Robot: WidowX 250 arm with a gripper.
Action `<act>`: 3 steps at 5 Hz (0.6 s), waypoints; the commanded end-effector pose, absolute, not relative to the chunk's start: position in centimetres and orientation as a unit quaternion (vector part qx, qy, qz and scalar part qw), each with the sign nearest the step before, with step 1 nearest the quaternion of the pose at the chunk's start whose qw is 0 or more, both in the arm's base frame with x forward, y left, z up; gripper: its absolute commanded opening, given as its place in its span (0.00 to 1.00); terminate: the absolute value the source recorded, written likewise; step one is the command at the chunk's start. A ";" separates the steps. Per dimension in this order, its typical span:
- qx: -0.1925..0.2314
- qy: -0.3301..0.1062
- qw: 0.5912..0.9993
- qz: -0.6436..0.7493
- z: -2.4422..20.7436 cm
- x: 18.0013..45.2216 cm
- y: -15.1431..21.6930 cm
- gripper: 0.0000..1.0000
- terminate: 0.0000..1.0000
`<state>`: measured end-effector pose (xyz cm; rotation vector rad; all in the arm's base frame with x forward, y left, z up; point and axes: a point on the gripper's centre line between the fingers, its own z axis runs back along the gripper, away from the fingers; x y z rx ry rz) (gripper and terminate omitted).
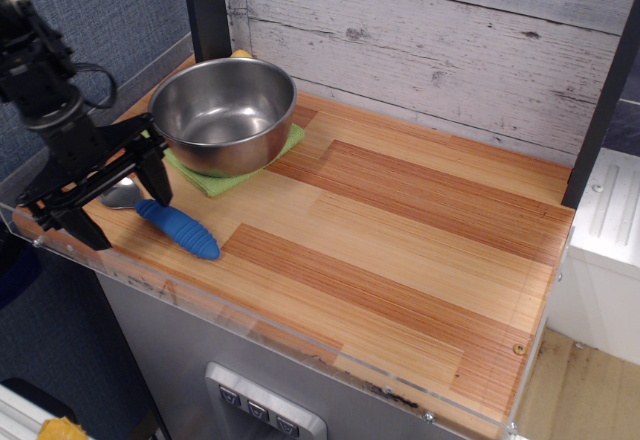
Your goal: Move blue spoon to right side of table
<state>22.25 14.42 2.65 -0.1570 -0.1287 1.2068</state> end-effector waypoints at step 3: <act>-0.054 -0.060 0.825 0.560 1.9 23.7 14.1 1.00 0.00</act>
